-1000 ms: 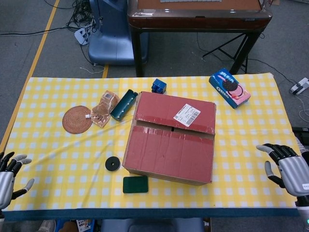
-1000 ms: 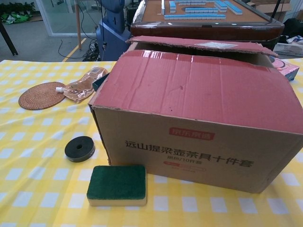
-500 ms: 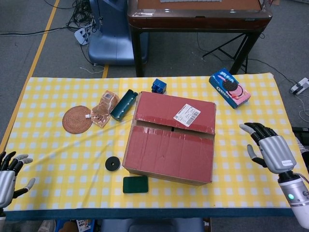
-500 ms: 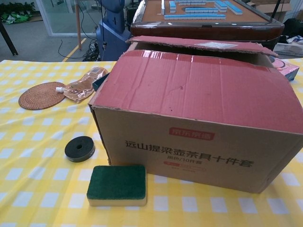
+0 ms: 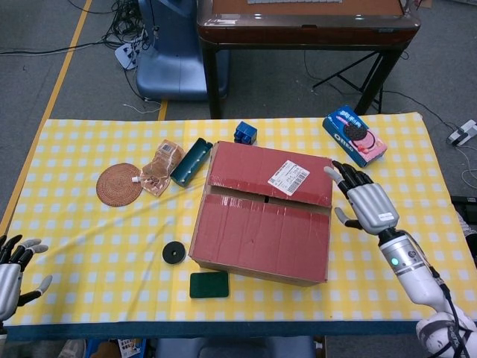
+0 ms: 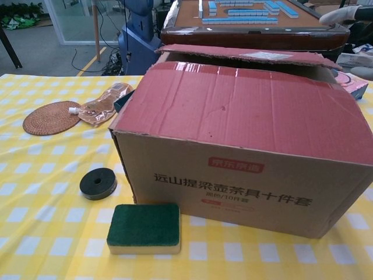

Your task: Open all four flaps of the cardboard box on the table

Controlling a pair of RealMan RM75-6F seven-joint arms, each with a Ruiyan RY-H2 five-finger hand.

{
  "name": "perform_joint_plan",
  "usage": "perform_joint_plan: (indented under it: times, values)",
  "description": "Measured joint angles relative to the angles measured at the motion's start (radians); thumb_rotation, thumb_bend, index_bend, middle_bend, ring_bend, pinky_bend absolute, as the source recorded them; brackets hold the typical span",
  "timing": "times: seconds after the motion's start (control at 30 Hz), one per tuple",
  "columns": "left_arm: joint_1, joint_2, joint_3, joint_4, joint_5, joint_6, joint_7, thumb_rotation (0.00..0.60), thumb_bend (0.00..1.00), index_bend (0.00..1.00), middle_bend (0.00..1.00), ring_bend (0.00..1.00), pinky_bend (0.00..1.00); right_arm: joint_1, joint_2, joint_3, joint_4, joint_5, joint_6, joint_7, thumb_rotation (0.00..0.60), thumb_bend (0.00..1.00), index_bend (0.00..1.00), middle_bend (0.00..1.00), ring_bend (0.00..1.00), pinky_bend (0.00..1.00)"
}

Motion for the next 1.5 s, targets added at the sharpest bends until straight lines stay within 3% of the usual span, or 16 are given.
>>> perform_joint_plan:
  times: [0.5,0.8,1.13,1.5]
  values:
    - [0.002,0.001,0.001,0.008,-0.006,-0.002,-0.014,0.6,0.28,0.38,0.25,0.11,0.0,0.09,-0.095,0.022,0.088,0.084,-0.048,-0.035,0.6,0.35,0.03,0.0,0.0,0.13]
    - [0.003,0.007,0.0,0.001,-0.008,0.001,-0.009,0.6,0.28,0.38,0.25,0.11,0.0,0.14,-0.122,0.1,0.165,0.117,-0.016,0.002,0.6,0.35,0.03,0.0,0.0,0.13]
    - [0.008,0.017,0.002,-0.012,-0.005,0.007,-0.017,0.6,0.28,0.38,0.25,0.11,0.0,0.26,-0.163,0.195,0.323,0.277,-0.08,-0.011,0.6,0.35,0.03,0.0,0.0,0.13]
    - [0.015,0.024,0.003,-0.009,-0.006,0.014,-0.037,0.6,0.28,0.38,0.25,0.11,0.0,0.364,-0.251,0.229,0.54,0.479,-0.159,-0.074,0.6,0.35,0.03,0.0,0.0,0.13]
